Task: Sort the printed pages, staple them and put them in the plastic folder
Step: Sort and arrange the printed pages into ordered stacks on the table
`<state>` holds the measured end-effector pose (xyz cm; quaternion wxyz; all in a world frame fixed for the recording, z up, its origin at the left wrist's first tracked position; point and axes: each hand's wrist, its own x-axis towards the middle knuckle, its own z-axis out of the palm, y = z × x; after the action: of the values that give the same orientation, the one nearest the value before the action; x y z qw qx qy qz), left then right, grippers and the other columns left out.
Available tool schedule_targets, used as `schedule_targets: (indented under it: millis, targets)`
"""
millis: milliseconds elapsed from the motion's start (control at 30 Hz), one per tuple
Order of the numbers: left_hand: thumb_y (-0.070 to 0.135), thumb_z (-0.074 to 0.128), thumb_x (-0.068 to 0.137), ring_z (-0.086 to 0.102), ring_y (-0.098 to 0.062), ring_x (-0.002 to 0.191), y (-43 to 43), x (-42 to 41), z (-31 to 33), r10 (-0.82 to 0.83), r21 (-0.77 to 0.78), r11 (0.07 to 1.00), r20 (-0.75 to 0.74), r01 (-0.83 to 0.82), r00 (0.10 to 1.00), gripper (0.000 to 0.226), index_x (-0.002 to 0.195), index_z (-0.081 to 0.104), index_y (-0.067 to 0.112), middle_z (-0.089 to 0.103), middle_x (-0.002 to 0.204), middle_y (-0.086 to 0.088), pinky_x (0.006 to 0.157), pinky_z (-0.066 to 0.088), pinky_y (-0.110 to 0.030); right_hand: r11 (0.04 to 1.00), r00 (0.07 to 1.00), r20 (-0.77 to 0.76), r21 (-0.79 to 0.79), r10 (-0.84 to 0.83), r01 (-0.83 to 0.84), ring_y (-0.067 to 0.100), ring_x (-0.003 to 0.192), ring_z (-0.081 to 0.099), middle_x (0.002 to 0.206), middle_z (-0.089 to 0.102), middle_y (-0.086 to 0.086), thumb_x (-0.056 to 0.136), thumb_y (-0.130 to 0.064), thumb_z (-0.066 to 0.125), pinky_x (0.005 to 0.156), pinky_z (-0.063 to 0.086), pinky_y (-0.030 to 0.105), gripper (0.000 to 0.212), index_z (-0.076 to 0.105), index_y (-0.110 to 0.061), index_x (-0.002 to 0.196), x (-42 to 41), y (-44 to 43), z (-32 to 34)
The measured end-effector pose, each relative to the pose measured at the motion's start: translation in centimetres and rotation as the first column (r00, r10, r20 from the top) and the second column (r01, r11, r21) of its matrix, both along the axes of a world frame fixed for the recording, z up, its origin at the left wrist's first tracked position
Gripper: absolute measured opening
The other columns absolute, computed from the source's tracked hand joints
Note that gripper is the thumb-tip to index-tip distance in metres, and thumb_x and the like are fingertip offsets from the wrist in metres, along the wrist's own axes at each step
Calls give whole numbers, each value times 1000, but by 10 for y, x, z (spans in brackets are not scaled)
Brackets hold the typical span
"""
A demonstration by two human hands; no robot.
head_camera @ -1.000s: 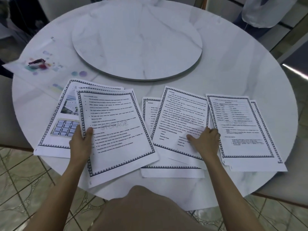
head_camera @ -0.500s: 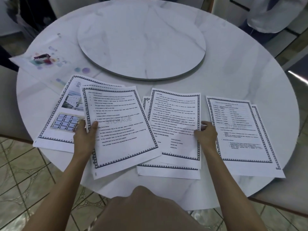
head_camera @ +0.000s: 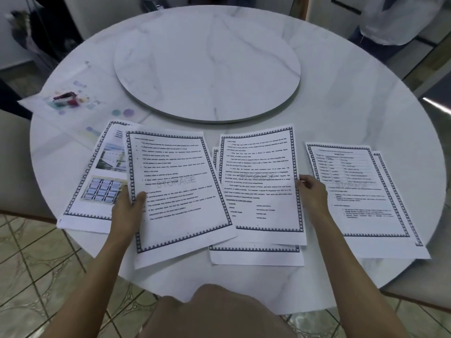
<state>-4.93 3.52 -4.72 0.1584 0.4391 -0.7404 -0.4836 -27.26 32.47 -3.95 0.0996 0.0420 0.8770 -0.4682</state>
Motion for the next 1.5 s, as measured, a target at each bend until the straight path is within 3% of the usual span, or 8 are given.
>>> schedule_targets:
  millis: [433, 533, 667, 833, 1000, 1300, 1400, 1500]
  targets:
    - [16, 42, 97, 50, -27, 119, -15, 5, 1, 20, 23, 1000, -102, -17, 995, 37, 133, 43, 8, 54, 131, -12, 95, 39, -35, 992, 998, 38, -110, -54, 58, 19, 98, 55, 117, 62, 16, 90, -9, 54, 95, 45, 33, 26, 60, -3, 114, -26, -2, -5]
    - [16, 42, 97, 51, -23, 116, -19, 6, 1, 23, 25, 999, -125, -19, 992, 36, 133, 44, 9, 54, 130, -10, 95, 39, -34, 988, 997, 51, -137, -60, 67, 19, 97, 55, 115, 62, 14, 90, -8, 54, 90, 45, 29, 25, 61, -3, 113, -32, -8, -5]
    - [17, 43, 97, 51, -20, 110, -26, 4, 2, 31, 22, 999, -127, -28, 991, 35, 131, 45, 9, 55, 122, -3, 93, 40, -34, 978, 994, 89, -192, -66, 82, 13, 82, 57, 103, 60, 8, 91, -7, 52, 69, 46, 15, 25, 59, -2, 115, -45, -21, -4]
    - [18, 44, 97, 54, -22, 108, -36, 2, -1, 52, 31, 998, -116, -49, 992, 33, 128, 48, 10, 57, 121, -6, 93, 42, -36, 986, 993, 106, -152, -46, 61, 27, 99, 60, 113, 63, 13, 90, -7, 53, 93, 48, 34, 25, 61, -2, 113, -58, -43, -12]
    - [18, 44, 97, 54, -26, 112, -47, -3, -3, 38, 39, 999, -97, -34, 995, 31, 127, 48, 12, 57, 121, -6, 98, 43, -42, 992, 996, 85, -123, -17, 28, 25, 99, 62, 111, 66, 11, 88, -9, 52, 94, 50, 37, 26, 63, -8, 112, -73, -69, -12]
    - [22, 44, 97, 55, -23, 114, -62, -11, -3, -18, 58, 998, -75, 22, 997, 34, 130, 47, 16, 59, 124, -4, 97, 42, -41, 993, 996, 1, -78, -91, 90, 17, 86, 55, 111, 64, 13, 89, -4, 50, 69, 45, 17, 27, 59, -7, 113, -87, -97, -18]
    - [21, 44, 97, 54, -23, 115, -61, -15, 0, -31, 54, 998, -80, 35, 996, 33, 129, 48, 15, 58, 124, -3, 100, 42, -42, 989, 990, -69, -90, -120, 114, 17, 89, 55, 113, 62, 14, 90, -6, 50, 83, 47, 26, 25, 58, -7, 113, -83, -95, -17]
    - [16, 44, 97, 52, -19, 110, -56, -20, 2, -32, 42, 998, -103, 36, 994, 33, 129, 47, 10, 55, 120, 0, 94, 39, -33, 993, 986, -122, -46, -116, 111, 19, 90, 58, 115, 59, 15, 90, -9, 53, 86, 48, 28, 23, 58, -9, 112, -74, -85, -21]
